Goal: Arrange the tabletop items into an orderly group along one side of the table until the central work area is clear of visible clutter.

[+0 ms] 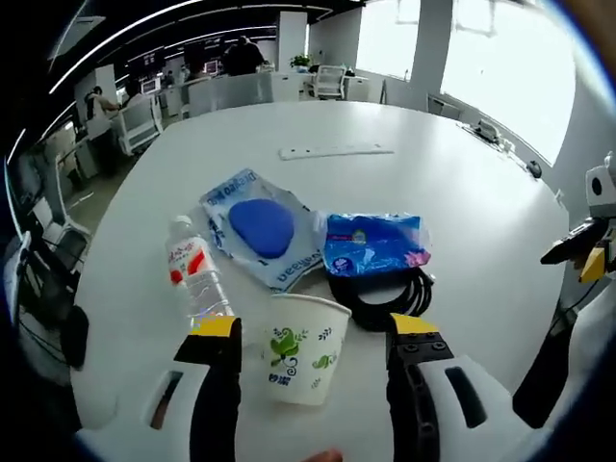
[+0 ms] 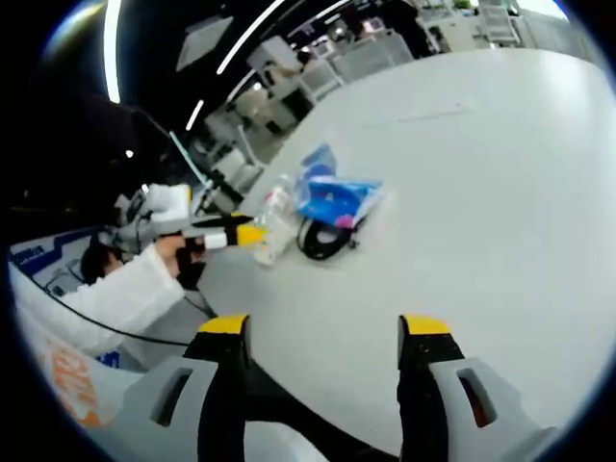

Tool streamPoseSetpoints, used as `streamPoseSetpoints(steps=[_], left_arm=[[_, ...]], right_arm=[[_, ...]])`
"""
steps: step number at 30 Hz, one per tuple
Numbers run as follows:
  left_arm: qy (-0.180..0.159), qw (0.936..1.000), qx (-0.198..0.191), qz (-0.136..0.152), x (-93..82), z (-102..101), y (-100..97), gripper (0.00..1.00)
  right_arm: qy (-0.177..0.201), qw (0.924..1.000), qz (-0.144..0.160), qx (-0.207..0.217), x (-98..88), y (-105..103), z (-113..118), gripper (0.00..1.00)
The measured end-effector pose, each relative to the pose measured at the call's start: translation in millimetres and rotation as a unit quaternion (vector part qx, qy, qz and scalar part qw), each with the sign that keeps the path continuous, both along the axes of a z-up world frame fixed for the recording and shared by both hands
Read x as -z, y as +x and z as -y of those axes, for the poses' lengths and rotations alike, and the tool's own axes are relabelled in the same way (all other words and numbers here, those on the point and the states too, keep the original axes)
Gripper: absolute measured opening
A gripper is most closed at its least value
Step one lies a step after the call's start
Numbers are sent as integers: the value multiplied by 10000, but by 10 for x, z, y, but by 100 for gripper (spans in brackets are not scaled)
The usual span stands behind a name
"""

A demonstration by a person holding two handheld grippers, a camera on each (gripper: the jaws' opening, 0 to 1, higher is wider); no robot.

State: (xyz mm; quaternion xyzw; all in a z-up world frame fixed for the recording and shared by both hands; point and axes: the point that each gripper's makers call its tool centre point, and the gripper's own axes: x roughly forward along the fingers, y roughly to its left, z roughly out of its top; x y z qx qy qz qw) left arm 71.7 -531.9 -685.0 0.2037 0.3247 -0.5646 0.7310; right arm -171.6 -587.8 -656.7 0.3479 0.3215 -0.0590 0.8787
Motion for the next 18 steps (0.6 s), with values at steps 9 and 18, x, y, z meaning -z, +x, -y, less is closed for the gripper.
streamPoseSetpoints(steps=[9,18], left_arm=[[10,9994,349,16,15,300,5,57],[-177,9980,557,-228,46,625,-28,47]], right_arm=[[4,10000,75,7,10,213,121,58],[-145,9996,-143,200,142,360,395,54]])
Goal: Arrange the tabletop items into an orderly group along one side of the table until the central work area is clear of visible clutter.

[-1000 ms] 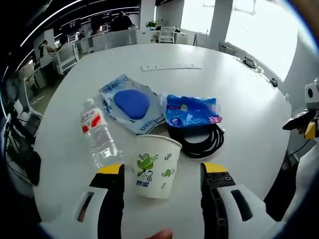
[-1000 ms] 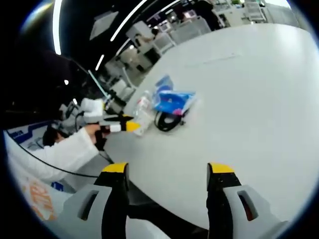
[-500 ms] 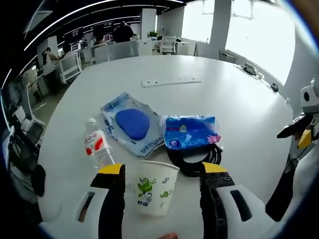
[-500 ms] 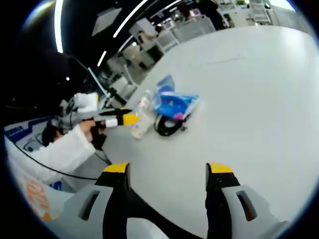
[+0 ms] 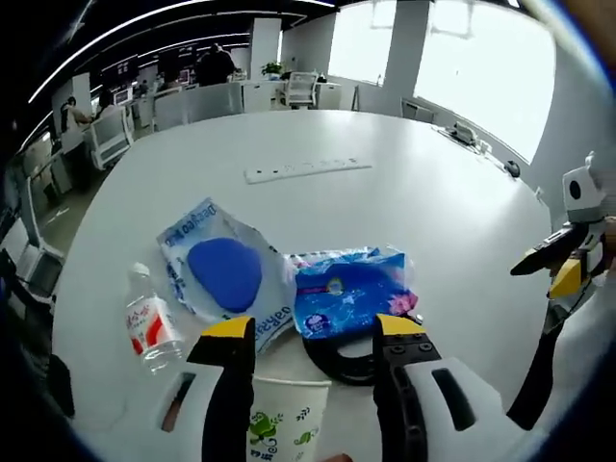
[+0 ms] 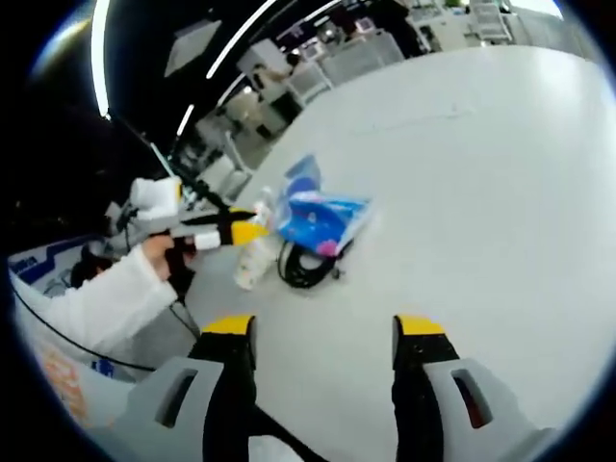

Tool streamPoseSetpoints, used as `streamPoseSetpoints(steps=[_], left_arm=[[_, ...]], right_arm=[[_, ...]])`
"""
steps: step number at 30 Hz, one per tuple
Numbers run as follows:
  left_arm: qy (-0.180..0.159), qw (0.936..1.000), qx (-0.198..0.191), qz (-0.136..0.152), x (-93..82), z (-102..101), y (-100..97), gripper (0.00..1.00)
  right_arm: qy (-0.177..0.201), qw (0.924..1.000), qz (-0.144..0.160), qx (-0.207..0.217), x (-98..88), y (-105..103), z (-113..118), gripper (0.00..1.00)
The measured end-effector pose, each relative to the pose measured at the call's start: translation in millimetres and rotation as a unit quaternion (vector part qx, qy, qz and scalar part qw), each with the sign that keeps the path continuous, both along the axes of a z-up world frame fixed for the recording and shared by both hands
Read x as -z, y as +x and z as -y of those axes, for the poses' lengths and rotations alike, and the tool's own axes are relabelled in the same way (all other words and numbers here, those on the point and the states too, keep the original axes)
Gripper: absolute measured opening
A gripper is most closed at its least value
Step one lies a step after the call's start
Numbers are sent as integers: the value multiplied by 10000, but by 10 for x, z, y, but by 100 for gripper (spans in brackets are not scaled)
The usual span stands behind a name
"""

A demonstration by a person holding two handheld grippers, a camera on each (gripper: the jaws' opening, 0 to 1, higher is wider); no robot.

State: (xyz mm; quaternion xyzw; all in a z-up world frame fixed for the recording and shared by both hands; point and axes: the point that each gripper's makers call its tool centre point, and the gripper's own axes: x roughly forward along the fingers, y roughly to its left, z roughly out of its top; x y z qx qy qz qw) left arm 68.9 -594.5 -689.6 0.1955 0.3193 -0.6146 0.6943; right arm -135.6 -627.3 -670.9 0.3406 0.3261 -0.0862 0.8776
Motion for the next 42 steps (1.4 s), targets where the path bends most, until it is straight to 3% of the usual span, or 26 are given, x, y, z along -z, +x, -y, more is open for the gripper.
streamPoseSetpoints(steps=[3,7,13,17,24,29,32,35,37,39,40,42], left_arm=[[141,9998,-152,-55,79,32,29,44],[55,9993,-305,-231,105,98,55,41],[-4,9989,-438,-185,174,131,142,38],[146,9994,-233,217,213,158,163,39],[-28,9988,-479,-102,274,270,208,27],[15,9984,-554,-98,333,299,207,21],[313,9990,-305,80,432,259,153,16],[293,9988,-337,193,419,265,145,10],[177,9990,-392,81,385,288,132,2],[176,9986,-498,-11,409,291,138,2],[243,9984,-503,-74,453,283,133,1],[279,9981,-549,-95,472,274,140,1]], right_arm=[[-46,10000,-31,13,20,93,102,52],[-28,9999,-35,103,72,263,221,49],[51,9998,-126,169,257,598,278,44],[237,9991,-11,350,301,835,304,43],[388,9979,-102,510,453,988,329,41],[421,9977,-81,521,494,1080,317,40],[291,9991,-216,215,608,1115,258,39],[265,9988,-268,300,661,1143,283,34],[212,9989,-237,337,661,1172,304,30],[-57,9989,-278,383,686,1178,373,26],[-328,9982,-376,342,723,1149,435,23],[-483,9973,-468,304,747,1109,482,6]])
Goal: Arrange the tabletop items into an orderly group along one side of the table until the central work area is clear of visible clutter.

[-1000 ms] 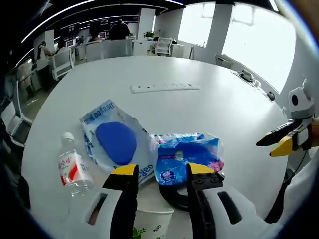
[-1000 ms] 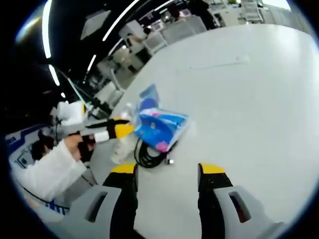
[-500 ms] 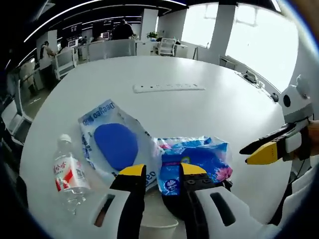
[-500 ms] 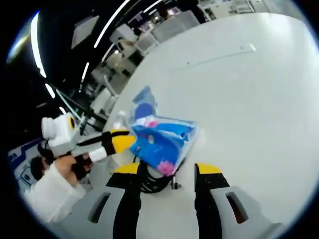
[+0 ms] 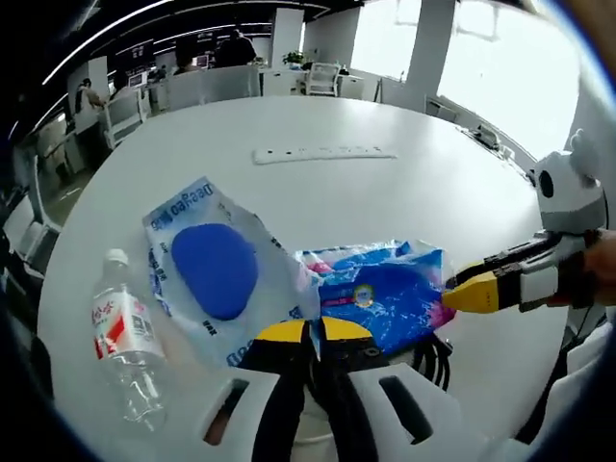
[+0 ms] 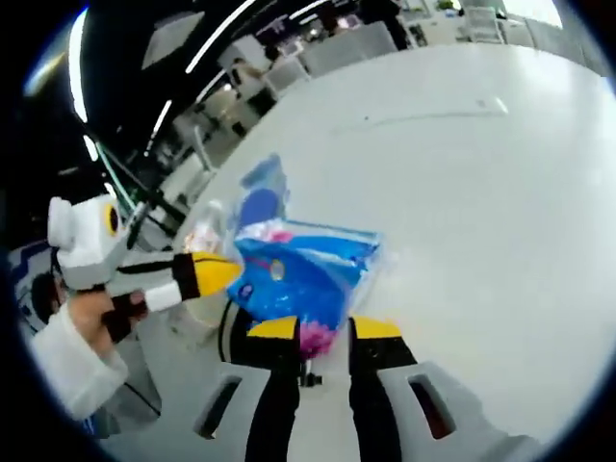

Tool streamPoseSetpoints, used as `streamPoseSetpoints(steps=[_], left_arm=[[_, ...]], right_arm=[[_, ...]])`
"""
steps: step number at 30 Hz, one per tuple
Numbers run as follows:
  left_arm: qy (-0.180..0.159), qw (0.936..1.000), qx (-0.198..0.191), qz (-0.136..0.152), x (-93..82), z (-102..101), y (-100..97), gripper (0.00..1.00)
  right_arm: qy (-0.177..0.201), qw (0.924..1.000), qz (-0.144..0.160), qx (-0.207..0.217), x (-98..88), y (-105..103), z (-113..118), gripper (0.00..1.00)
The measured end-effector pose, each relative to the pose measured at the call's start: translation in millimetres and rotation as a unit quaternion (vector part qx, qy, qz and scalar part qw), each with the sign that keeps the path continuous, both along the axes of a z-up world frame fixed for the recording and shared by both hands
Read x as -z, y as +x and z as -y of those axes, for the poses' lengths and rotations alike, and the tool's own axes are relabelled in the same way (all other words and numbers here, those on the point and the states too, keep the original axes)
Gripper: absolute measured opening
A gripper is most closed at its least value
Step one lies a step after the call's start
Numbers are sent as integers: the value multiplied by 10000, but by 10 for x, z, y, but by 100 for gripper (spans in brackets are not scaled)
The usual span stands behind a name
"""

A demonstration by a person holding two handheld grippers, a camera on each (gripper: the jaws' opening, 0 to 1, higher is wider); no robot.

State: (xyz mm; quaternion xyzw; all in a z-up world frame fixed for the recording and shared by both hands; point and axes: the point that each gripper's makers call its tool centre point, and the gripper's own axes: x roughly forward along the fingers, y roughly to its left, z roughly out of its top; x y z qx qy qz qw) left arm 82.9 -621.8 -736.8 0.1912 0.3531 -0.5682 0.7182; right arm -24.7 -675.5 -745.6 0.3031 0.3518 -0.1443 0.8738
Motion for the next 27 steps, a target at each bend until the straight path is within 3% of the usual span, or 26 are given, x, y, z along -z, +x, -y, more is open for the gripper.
streamPoseSetpoints(steps=[1,4,11,13,14,15,18,20,22,24,27], left_arm=[[-51,9999,-86,24,-39,-4,17,0],[-309,9992,-144,-216,-154,39,-48,0],[-514,9984,-146,-158,-321,44,-133,0],[-587,9981,-21,-193,-372,87,-166,0],[-499,9985,192,-138,-392,109,-187,0],[-475,9985,252,-86,-420,129,-186,0],[-807,9960,370,45,-716,291,-231,0],[-955,9940,515,109,-881,387,-324,0],[-1007,9924,687,193,-973,453,-411,0],[-1055,9895,936,325,-1072,547,-512,0],[-1115,9847,1302,320,-1247,744,-625,0]], right_arm=[[-2,10000,-31,8,5,-35,11,0],[-144,9999,41,86,-55,-100,82,0],[-123,9989,356,286,-278,-156,148,0],[-533,9977,410,101,-379,-163,225,0],[-993,9937,491,-155,-484,-156,287,0],[-1166,9911,600,-233,-559,-147,322,0],[-834,9904,1045,339,-810,-231,456,0],[-410,9898,1147,733,-872,-353,521,0],[-348,9885,1205,841,-958,-461,590,0],[-577,9883,1202,738,-1090,-520,667,0],[-1294,9862,1005,254,-1433,-558,957,0]])
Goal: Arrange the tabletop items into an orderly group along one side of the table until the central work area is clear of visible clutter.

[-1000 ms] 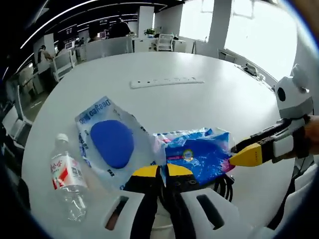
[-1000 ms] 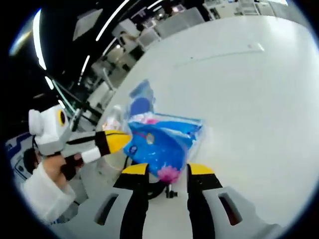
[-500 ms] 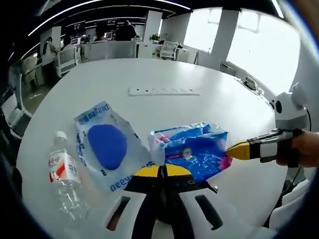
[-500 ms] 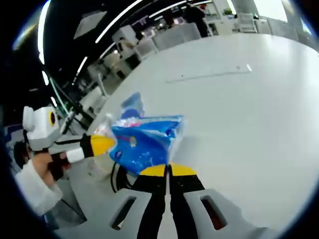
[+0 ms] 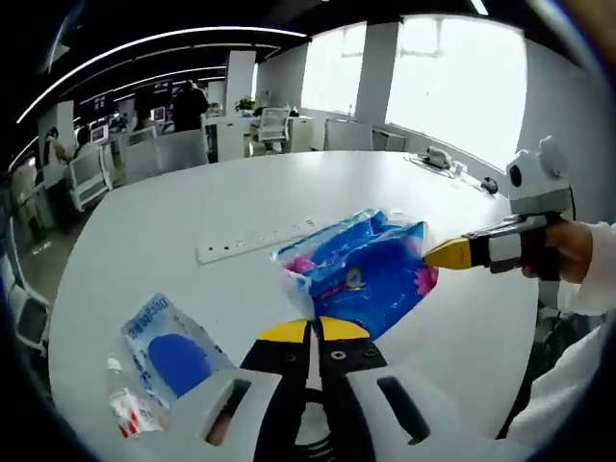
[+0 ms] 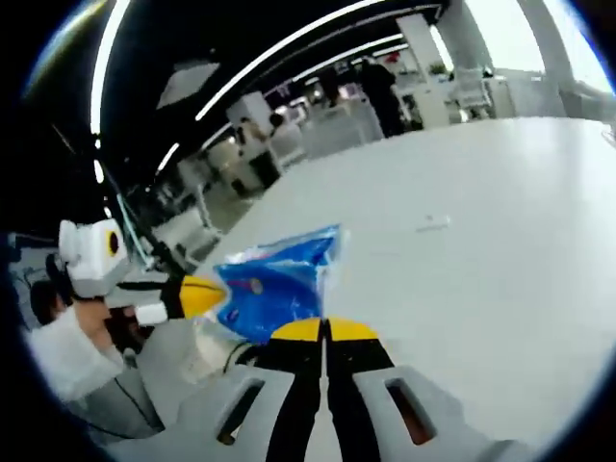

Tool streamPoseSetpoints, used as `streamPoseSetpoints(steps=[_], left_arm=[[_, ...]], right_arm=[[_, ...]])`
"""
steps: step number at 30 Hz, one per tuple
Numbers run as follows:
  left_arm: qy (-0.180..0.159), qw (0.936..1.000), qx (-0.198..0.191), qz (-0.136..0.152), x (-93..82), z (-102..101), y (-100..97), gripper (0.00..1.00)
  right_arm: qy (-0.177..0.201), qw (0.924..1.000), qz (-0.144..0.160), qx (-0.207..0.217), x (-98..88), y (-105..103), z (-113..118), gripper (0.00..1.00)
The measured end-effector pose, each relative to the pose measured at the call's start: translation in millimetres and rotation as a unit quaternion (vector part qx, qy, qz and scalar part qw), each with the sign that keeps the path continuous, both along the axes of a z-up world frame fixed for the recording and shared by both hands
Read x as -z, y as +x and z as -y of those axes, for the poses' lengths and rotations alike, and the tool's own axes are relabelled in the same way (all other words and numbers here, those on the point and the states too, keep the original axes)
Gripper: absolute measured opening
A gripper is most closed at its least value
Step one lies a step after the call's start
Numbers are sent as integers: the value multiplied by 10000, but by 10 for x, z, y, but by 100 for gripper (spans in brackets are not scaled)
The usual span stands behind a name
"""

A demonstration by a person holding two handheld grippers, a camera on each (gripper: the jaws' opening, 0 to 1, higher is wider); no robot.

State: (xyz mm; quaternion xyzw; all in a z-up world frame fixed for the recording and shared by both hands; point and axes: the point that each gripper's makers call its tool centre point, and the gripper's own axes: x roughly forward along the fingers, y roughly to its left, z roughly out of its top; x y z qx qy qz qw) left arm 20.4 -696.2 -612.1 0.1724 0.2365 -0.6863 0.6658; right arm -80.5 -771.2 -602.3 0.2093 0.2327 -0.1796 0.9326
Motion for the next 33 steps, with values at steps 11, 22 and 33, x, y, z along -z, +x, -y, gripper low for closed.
streamPoseSetpoints(steps=[11,22,33], left_arm=[[-658,9941,682,533,-1038,859,-325,0],[-188,9947,997,167,-566,1055,-614,0],[490,9936,969,-305,188,1120,-742,1]], right_arm=[[-524,9981,231,216,-950,-237,879,0],[-135,9984,-111,537,-380,-532,1051,0],[244,9957,-701,550,472,-716,1085,0]])
